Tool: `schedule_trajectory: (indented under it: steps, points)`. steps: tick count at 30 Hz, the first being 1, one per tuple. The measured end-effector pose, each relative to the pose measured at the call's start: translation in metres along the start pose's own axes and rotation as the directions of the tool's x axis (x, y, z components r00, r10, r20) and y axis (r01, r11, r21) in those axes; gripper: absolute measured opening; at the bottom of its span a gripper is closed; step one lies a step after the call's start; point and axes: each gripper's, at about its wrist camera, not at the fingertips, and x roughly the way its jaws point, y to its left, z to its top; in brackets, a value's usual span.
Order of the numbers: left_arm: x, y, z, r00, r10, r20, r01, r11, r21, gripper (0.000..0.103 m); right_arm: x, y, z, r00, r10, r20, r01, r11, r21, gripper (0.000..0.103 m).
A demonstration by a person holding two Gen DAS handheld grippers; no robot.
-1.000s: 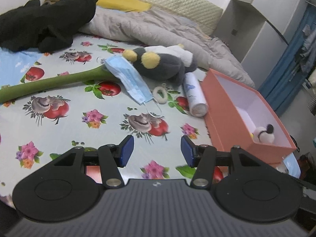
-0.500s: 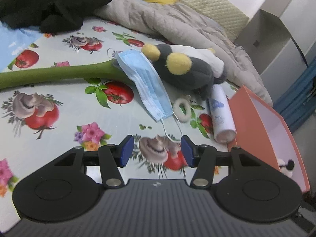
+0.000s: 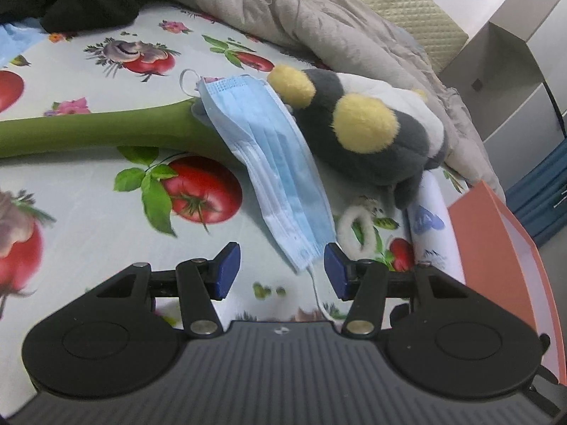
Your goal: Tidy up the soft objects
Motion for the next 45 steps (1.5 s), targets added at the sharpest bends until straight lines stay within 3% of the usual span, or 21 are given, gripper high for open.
schedule_trajectory:
  steps: [11, 15, 19, 22, 32, 45]
  points:
    - [0.036, 0.009, 0.017, 0.999, -0.039, 0.024, 0.039, 0.999, -0.014, 0.055, 0.068, -0.006, 0.02, 0.998, -0.069, 0.005, 0.069, 0.998, 0.016, 0.034]
    - [0.045, 0.009, 0.019, 0.998, -0.051, 0.021, 0.051, 0.998, -0.02, 0.042, 0.085, -0.011, 0.02, 0.996, -0.091, -0.003, 0.091, 0.996, 0.004, 0.027]
    - [0.051, 0.004, 0.016, 0.998, -0.063, -0.007, 0.062, 0.998, -0.02, 0.019, 0.096, -0.011, 0.021, 0.997, -0.08, -0.012, 0.079, 0.997, -0.012, 0.016]
    - [0.052, 0.0, 0.012, 0.998, -0.062, -0.018, 0.062, 0.998, -0.018, 0.007, 0.097, -0.009, 0.022, 0.998, -0.064, -0.022, 0.064, 0.998, -0.027, 0.009]
    - [0.012, 0.006, -0.007, 0.995, -0.098, -0.027, 0.097, 0.995, -0.026, 0.002, 0.069, -0.003, 0.021, 0.995, -0.094, -0.029, 0.092, 0.995, -0.035, 0.006]
    - [-0.078, 0.015, -0.057, 0.98, -0.173, -0.097, 0.169, 0.984, -0.047, 0.002, -0.014, 0.004, -0.022, 0.992, -0.106, -0.066, 0.105, 0.994, -0.017, 0.003]
